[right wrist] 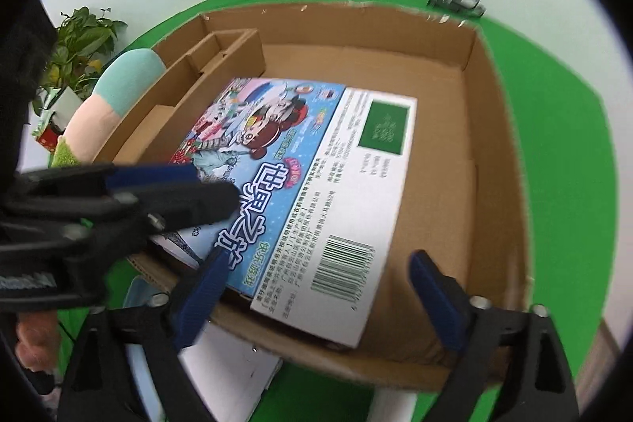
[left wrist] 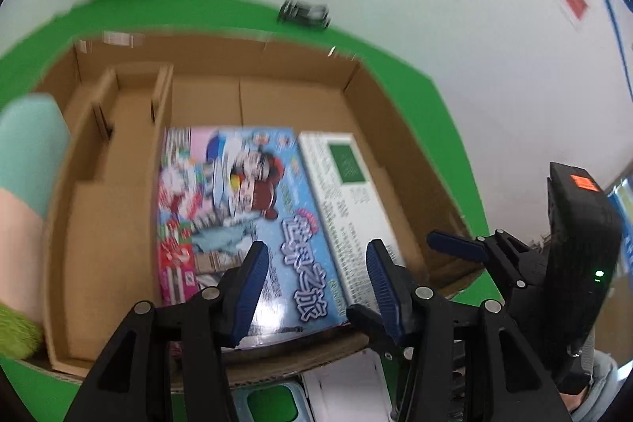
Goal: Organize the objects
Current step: 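Lower the medicine box beside the game box and open the right gripper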
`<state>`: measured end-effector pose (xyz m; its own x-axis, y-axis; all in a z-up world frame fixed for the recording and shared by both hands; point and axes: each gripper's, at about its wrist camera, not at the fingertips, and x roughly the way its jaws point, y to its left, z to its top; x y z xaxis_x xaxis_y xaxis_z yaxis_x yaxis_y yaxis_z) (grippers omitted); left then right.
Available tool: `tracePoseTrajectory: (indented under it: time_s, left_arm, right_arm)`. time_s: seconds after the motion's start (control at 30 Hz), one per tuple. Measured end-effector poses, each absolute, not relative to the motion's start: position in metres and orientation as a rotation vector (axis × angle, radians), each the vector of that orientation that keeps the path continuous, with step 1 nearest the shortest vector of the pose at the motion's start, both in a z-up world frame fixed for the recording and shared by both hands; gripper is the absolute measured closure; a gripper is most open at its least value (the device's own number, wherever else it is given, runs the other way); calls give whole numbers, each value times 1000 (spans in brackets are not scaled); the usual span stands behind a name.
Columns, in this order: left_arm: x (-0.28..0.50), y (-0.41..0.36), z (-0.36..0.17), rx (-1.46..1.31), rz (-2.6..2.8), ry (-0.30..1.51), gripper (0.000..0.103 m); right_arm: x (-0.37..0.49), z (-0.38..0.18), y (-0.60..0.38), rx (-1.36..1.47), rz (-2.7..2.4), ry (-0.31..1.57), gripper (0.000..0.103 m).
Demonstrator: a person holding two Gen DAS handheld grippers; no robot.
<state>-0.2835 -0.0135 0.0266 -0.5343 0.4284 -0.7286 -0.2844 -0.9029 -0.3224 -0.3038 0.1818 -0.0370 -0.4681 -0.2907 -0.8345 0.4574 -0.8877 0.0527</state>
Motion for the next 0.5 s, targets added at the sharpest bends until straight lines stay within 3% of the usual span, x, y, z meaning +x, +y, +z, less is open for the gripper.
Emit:
tracePoseTrajectory:
  time_s: [0.03, 0.1, 0.17, 0.5]
  left_arm:
    - [-273, -13, 36, -1151, 2477, -196, 38]
    - [-249, -13, 58, -988, 2611, -123, 9]
    - [-228, -15, 73, -845, 2706, -94, 0]
    - [-171, -18, 113, -684, 2842, -60, 0]
  right_arm:
    - [-298, -32, 184, 1250, -2403, 264, 1]
    - [-286, -21, 191, 1186, -2467, 258, 1]
    - [-276, -13, 197, 1142, -2500, 246, 1]
    - [-219, 23, 210, 935, -2616, 254, 1]
